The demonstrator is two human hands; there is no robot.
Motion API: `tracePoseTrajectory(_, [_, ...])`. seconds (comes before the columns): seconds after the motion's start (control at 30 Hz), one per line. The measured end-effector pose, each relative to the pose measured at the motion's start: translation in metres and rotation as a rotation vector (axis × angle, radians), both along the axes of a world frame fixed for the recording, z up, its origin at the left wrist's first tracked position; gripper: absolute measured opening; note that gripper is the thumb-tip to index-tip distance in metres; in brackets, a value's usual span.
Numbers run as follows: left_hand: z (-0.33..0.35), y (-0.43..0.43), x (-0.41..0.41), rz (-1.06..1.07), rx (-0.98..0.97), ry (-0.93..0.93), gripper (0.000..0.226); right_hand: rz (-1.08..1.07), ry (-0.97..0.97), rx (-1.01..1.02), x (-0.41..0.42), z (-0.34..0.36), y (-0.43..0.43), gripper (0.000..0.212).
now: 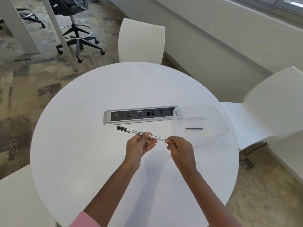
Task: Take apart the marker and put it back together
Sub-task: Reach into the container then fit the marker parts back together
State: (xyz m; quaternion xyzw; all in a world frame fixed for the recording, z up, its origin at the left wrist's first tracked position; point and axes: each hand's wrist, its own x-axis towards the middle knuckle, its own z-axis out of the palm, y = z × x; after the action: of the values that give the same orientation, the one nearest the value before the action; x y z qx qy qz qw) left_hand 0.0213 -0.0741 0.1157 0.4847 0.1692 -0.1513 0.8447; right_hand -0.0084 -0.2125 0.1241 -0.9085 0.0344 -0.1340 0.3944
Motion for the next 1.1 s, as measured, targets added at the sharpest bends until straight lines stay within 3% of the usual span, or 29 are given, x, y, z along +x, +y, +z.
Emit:
tracePoseTrajectory(0.33, [0.003,-0.005,-0.001,-0.030,0.099,-0.081,0.016,-0.142,0.374,0.517,-0.002,0.004,0.001,0.036])
tracePoseTrajectory(0.5, [-0.001,-0.005,-0.006,-0.075,0.163,-0.094,0.016,-0.148,0.749,0.846,-0.003,0.013,-0.004,0.032])
tracePoseTrajectory(0.6, [-0.002,-0.003,-0.008,-0.066,0.122,-0.051,0.016,-0.102,0.774,0.926,-0.005,0.015,-0.007,0.031])
tracePoseTrajectory(0.67, [-0.003,-0.003,-0.009,-0.051,0.084,-0.025,0.015,-0.069,0.685,0.805,-0.008,0.012,-0.007,0.033])
tracePoseTrajectory(0.83, [-0.003,0.000,-0.012,-0.031,0.015,0.022,0.016,0.124,0.343,0.099,-0.022,0.000,-0.005,0.009])
tracePoseTrajectory(0.9, [-0.002,0.001,-0.013,-0.027,-0.015,0.036,0.016,0.151,0.238,-0.107,-0.025,-0.005,-0.005,0.012])
tracePoseTrajectory(1.0, [0.000,0.001,-0.013,-0.023,-0.055,0.041,0.017,0.170,0.049,-0.308,-0.027,-0.005,-0.002,0.009])
tracePoseTrajectory(1.1, [0.002,0.001,-0.013,-0.030,-0.063,0.034,0.019,0.171,-0.057,-0.377,-0.026,-0.003,0.000,0.005])
